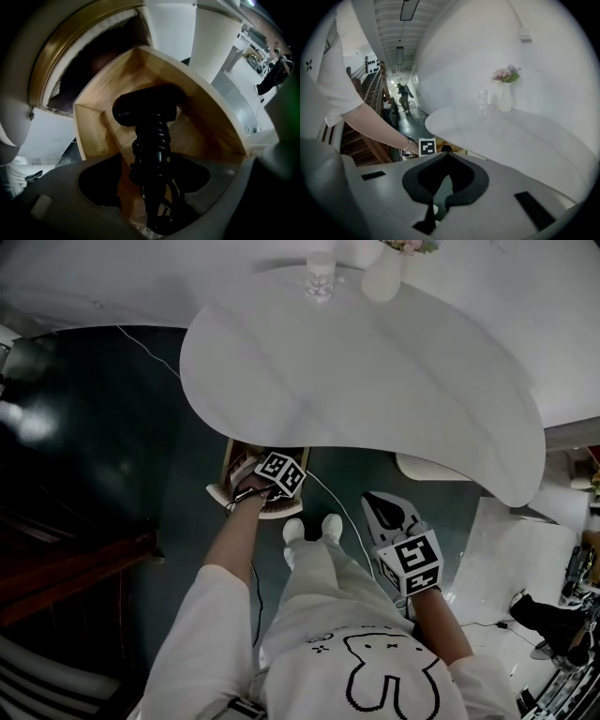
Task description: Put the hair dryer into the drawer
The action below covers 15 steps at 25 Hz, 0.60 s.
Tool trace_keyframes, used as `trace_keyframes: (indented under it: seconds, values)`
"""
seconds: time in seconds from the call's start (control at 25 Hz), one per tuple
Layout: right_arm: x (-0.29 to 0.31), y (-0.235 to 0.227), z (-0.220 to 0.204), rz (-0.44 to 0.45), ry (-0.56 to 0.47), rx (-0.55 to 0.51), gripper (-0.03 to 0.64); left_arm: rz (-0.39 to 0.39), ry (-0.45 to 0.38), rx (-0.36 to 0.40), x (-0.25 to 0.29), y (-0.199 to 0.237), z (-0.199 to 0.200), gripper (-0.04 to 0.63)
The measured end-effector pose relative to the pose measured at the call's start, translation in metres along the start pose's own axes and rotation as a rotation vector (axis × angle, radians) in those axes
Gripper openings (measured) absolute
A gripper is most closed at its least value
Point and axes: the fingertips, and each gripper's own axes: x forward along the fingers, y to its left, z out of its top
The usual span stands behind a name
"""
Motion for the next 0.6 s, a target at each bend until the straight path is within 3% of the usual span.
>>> trace_keyframes:
  seconds: [0.2, 0.6]
  values:
    - [-0.001, 0.002, 0.009, 0.017, -0.015, -0.011, -0.002, 0.007, -0.041, -0.058, -0.016, 0.003, 0.002, 0.342]
    - [-0.004, 0.016, 0.052, 0.077, -0.088, -0.081, -0.002, -0.009, -0.138, -0.157, -0.079, 0.010, -0.004, 0.348]
